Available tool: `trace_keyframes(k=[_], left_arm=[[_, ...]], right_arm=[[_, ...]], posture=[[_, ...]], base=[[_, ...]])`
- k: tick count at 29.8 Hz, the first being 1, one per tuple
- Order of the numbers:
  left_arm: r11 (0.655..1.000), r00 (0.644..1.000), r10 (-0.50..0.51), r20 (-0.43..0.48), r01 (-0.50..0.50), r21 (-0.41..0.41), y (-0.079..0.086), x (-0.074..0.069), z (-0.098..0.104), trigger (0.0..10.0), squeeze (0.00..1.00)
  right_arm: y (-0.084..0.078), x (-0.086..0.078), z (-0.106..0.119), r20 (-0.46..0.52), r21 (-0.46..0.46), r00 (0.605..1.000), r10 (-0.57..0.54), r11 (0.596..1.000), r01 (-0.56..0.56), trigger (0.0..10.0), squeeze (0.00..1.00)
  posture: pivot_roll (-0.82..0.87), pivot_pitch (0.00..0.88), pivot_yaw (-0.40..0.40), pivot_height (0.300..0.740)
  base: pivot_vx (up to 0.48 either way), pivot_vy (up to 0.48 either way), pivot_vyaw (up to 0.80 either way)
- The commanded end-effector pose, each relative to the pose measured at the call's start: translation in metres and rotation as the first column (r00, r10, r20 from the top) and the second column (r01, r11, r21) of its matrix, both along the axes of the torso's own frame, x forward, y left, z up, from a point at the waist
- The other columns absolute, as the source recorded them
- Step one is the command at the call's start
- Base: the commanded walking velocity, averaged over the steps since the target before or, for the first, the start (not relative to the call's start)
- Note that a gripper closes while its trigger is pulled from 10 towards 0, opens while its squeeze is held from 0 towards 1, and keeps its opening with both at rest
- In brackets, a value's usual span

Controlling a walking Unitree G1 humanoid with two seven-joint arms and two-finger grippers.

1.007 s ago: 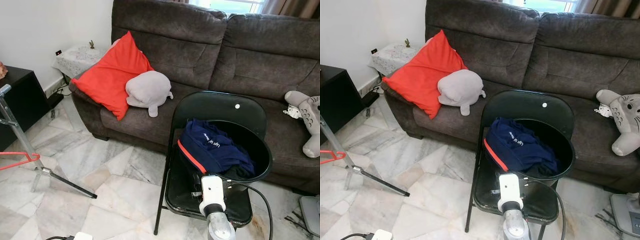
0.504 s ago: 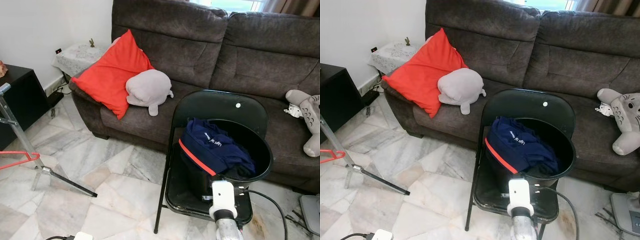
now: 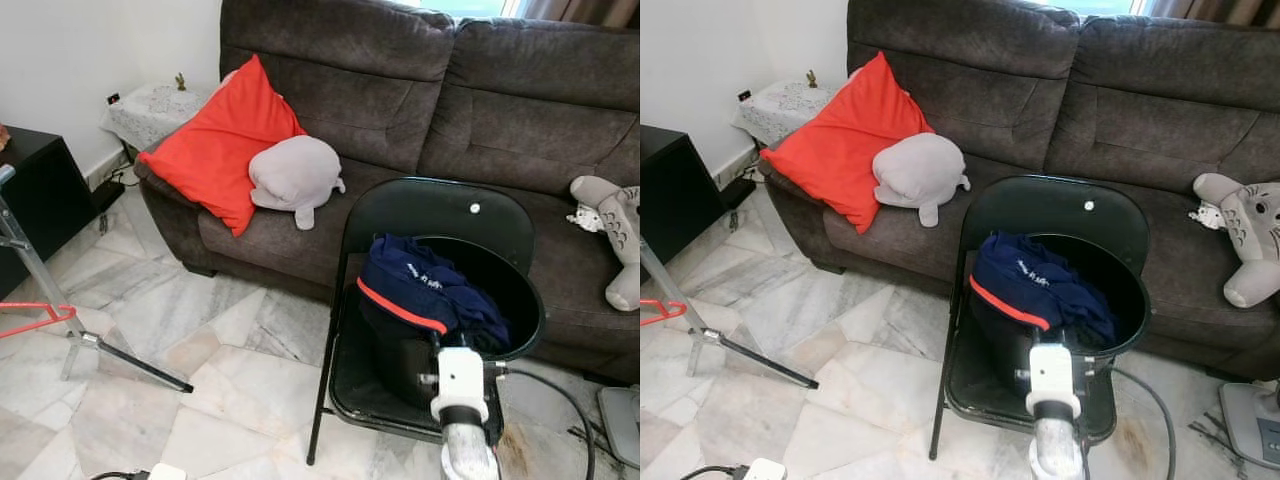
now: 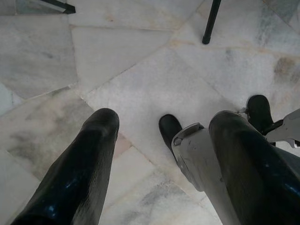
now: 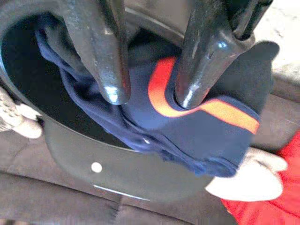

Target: Hang hanger

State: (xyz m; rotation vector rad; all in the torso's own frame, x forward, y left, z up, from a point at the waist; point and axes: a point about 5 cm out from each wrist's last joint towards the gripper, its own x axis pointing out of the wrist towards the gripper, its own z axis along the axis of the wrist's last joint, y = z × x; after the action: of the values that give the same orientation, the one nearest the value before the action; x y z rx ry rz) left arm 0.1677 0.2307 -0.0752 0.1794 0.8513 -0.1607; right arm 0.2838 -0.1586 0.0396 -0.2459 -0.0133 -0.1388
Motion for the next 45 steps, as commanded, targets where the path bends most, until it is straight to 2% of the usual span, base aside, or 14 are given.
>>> trace_keyframes(k=[1, 9, 10, 14, 18, 22, 26, 29, 30, 31, 37, 39, 44, 45], left_arm=[[1.0, 0.999, -0.019, -0.034, 0.019, 0.013, 0.0, -0.006, -0.003, 10.0, 0.0], [1.0, 0.999, -0.018, -0.035, 0.019, 0.012, 0.001, -0.006, -0.003, 10.0, 0.0], [1.0, 0.999, -0.017, -0.035, 0.018, 0.012, 0.001, -0.006, -0.003, 10.0, 0.0], [1.0, 0.999, -0.018, -0.036, 0.019, 0.011, 0.001, -0.006, -0.003, 10.0, 0.0], [1.0, 0.999, -0.018, -0.039, 0.019, 0.011, 0.001, -0.007, -0.004, 10.0, 0.0], [1.0, 0.999, -0.016, -0.039, 0.017, 0.013, 0.001, -0.007, -0.004, 10.0, 0.0], [1.0, 0.999, -0.015, -0.038, 0.015, 0.016, 0.001, -0.006, -0.003, 10.0, 0.0], [1.0, 0.999, -0.017, -0.038, 0.018, 0.016, 0.001, -0.006, -0.003, 10.0, 0.0], [1.0, 0.999, -0.018, -0.039, 0.019, 0.016, 0.001, -0.006, -0.003, 10.0, 0.0], [1.0, 0.999, -0.02, -0.039, 0.02, 0.015, 0.001, -0.006, -0.003, 10.0, 0.0], [1.0, 0.999, -0.022, -0.039, 0.023, 0.014, 0.0, -0.005, -0.003, 10.0, 0.0], [1.0, 0.999, -0.022, -0.039, 0.022, 0.013, 0.0, -0.005, -0.003, 10.0, 0.0], [1.0, 0.999, -0.018, -0.042, 0.019, 0.014, 0.0, -0.006, -0.003, 10.0, 0.0], [1.0, 0.999, -0.018, -0.042, 0.018, 0.015, 0.0, -0.006, -0.003, 10.0, 0.0]], right_arm=[[0.007, 0.005, 0.005, 0.004, 0.012, 0.999, 0.045, 0.999, -0.045, 10.0, 0.0], [0.017, 0.014, 0.007, -0.021, 0.034, 0.994, 0.11, 0.993, -0.11, 10.0, 0.0], [0.017, 0.014, 0.003, -0.06, 0.022, 0.992, 0.11, 0.994, -0.109, 10.0, 0.0], [0.017, 0.014, -0.001, -0.087, 0.021, 0.991, 0.104, 0.994, -0.103, 10.0, 0.0], [0.01, 0.01, -0.008, -0.128, 0.034, 0.991, 0.048, 0.998, -0.044, 10.0, 0.0], [0.008, 0.008, -0.006, -0.106, 0.034, 0.993, 0.046, 0.998, -0.043, 10.0, 0.0], [0.006, 0.005, 0.006, -0.013, 0.017, 0.999, 0.049, 0.999, -0.049, 10.0, 0.0], [0.005, -0.005, 0.012, 0.024, 0.015, 0.998, 0.061, 0.998, -0.062, 10.0, 0.0], [0.005, -0.007, 0.011, 0.019, 0.004, 0.997, 0.07, 0.998, -0.07, 10.0, 0.24], [0.006, -0.011, 0.008, 0.004, -0.032, 0.996, 0.094, 0.995, -0.093, 10.0, 1.0], [0.008, -0.021, -0.005, -0.068, -0.143, 0.987, 0.144, 0.978, -0.153, 10.0, 1.0], [0.008, -0.02, -0.013, -0.128, -0.177, 0.981, 0.147, 0.97, -0.168, 10.0, 1.0], [0.011, -0.015, -0.01, -0.141, -0.179, 0.979, 0.148, 0.969, -0.172, 10.0, 1.0], [0.01, -0.012, -0.007, -0.141, -0.208, 0.981, 0.131, 0.965, -0.159, 10.0, 1.0]], posture=[[0.0, 0.076, -0.033, 0.74], [0.0, 0.08, -0.034, 0.74], [0.0, 0.08, -0.034, 0.74], [0.01, 0.082, -0.034, 0.74], [0.01, 0.081, -0.035, 0.74], [0.01, 0.079, -0.036, 0.74], [0.0, 0.078, -0.037, 0.74], [0.0, 0.077, -0.037, 0.74], [0.0, 0.078, -0.037, 0.74], [-0.01, 0.078, -0.037, 0.74], [-0.01, 0.079, -0.037, 0.74], [0.0, 0.079, -0.038, 0.74], [0.0, 0.081, -0.039, 0.74], [0.0, 0.082, -0.038, 0.74]], base=[[0.0, 0.0, 0.0], [0.0, 0.0, 0.0], [0.0, 0.0, 0.0], [0.0, 0.0, 0.0], [0.0, 0.0, 0.0], [0.0, 0.0, 0.0], [0.0, 0.0, 0.0], [0.0, 0.0, 0.0], [0.0, 0.0, 0.0], [0.0, 0.0, 0.0], [0.0, 0.0, 0.0], [0.0, 0.0, 0.0], [0.0, 0.0, 0.0], [0.0, 0.0, 0.0]])
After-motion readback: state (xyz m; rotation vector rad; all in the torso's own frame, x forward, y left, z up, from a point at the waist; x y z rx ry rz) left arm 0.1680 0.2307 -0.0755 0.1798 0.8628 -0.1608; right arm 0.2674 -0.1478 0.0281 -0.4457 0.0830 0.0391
